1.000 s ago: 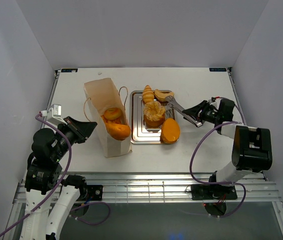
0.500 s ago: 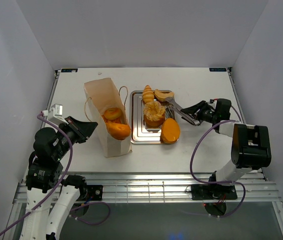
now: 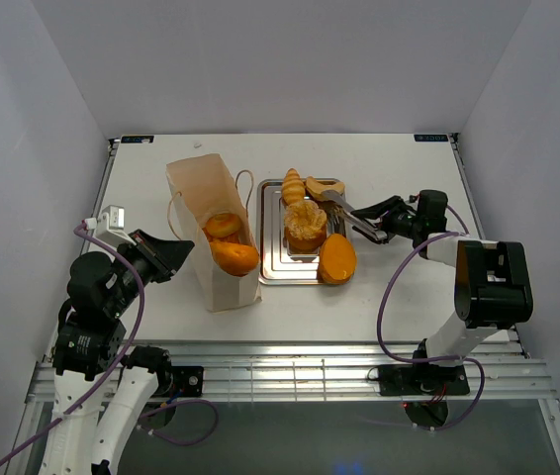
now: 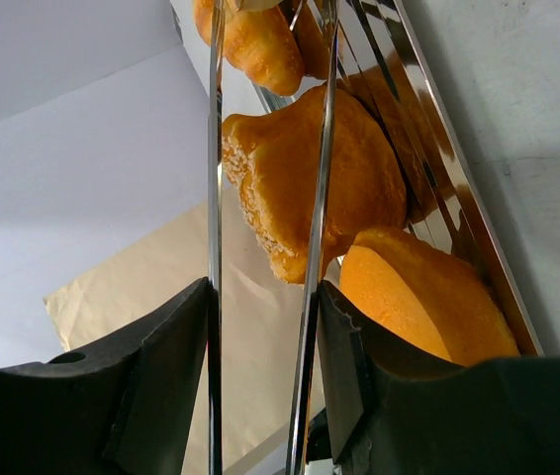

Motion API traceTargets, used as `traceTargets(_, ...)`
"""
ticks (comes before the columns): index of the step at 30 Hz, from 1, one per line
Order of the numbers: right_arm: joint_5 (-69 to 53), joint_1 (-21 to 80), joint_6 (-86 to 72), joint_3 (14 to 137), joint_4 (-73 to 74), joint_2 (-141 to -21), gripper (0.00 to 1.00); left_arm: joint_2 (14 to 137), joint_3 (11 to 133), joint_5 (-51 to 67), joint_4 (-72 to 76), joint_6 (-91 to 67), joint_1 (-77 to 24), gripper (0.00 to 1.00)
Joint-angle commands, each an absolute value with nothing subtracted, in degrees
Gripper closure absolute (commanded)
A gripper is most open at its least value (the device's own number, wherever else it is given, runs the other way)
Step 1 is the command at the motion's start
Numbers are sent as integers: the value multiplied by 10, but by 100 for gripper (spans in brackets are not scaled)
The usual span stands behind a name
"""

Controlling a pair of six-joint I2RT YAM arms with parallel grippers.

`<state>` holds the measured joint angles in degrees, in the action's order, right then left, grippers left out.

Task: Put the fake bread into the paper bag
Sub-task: Pick up the fake bread from the plate.

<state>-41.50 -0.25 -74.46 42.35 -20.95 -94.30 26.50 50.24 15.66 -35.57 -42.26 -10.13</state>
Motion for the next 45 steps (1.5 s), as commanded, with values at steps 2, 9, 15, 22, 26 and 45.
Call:
traceTargets(2,-398,17,-775,447,-229,-952,48,265,502,156,-356,-419,-101,100)
traceTargets(9,-390,24,-786,465,-236,-973,48,264,501,155,-355,-418,-100,100)
traceTargets(15,-393,27,-794,474,-251,-991,53,265,504,154,-358,-417,-100,100)
traceTargets(22,-432,28,-795,467,-307,-999,70,265,506,152,-359,-416,-100,100)
traceTargets(26,-453,26,-769,480,-316,-996,78,264,510,150,-363,-416,-100,100)
traceTargets(45,-497,41,-553,697,-77,-758,80,262,512,152,-366,-419,-100,100)
